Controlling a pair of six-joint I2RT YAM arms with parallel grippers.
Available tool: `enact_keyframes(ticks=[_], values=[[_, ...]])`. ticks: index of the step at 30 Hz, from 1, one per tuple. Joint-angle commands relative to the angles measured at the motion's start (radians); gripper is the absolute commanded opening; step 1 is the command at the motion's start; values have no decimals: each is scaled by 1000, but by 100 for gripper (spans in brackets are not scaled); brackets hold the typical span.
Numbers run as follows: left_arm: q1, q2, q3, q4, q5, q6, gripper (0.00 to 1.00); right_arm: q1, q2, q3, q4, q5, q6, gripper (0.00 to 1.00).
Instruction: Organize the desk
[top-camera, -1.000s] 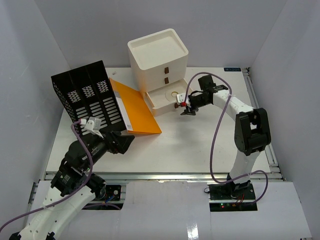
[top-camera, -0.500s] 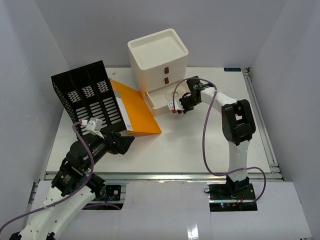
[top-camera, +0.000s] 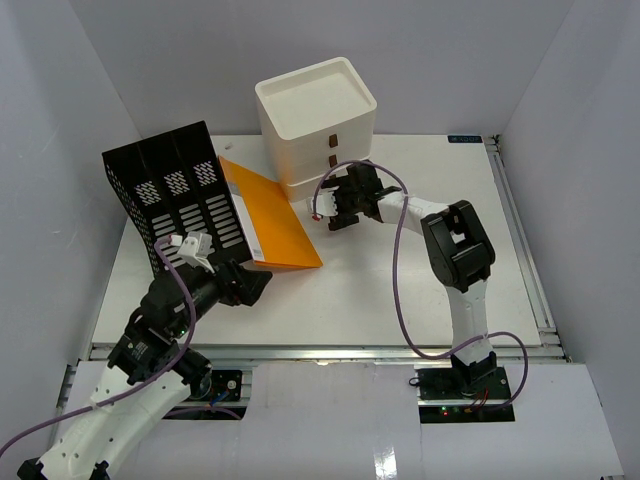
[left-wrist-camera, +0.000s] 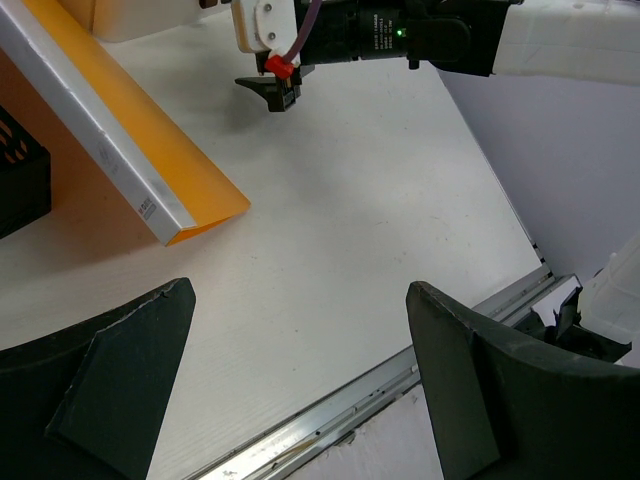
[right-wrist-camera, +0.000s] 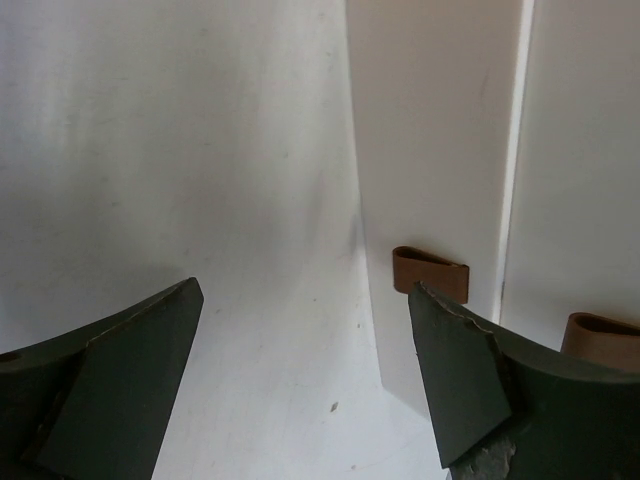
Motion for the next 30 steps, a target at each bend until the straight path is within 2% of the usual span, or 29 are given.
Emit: enact_keyframes(ticks=[1, 6, 11, 14, 17, 18, 19, 21, 23, 29, 30], values=[[7, 16, 17, 14, -9, 10, 98, -3, 46, 66, 123, 51, 61, 90], [7, 20, 23, 15, -9, 11, 98, -4, 38, 38, 128, 55, 81, 90], [7, 28, 17, 27, -53, 4, 98, -6, -12, 6, 103, -15, 118, 90], [6, 35, 26, 32, -44, 0, 98, -5, -14, 47, -60, -118, 42, 93], [7, 28, 33, 28, -40, -2, 98, 0, 2, 84, -130, -176, -5, 98], [7, 23, 34, 23, -43, -4, 98, 5, 18, 108, -130, -171, 5, 89], [7, 22, 34, 22, -43, -5, 98, 6, 23, 115, -130, -163, 17, 87], [7, 10, 35, 15, -48, -7, 98, 8, 63, 167, -114, -137, 59, 75], [7, 7, 40, 6, -51, -8, 98, 8, 92, 187, -62, -93, 89, 72], [7, 10, 42, -1, -54, -13, 98, 8, 133, 219, 30, -27, 186, 98], [7, 12, 44, -3, -53, -12, 98, 8, 131, 215, 53, -26, 187, 96]])
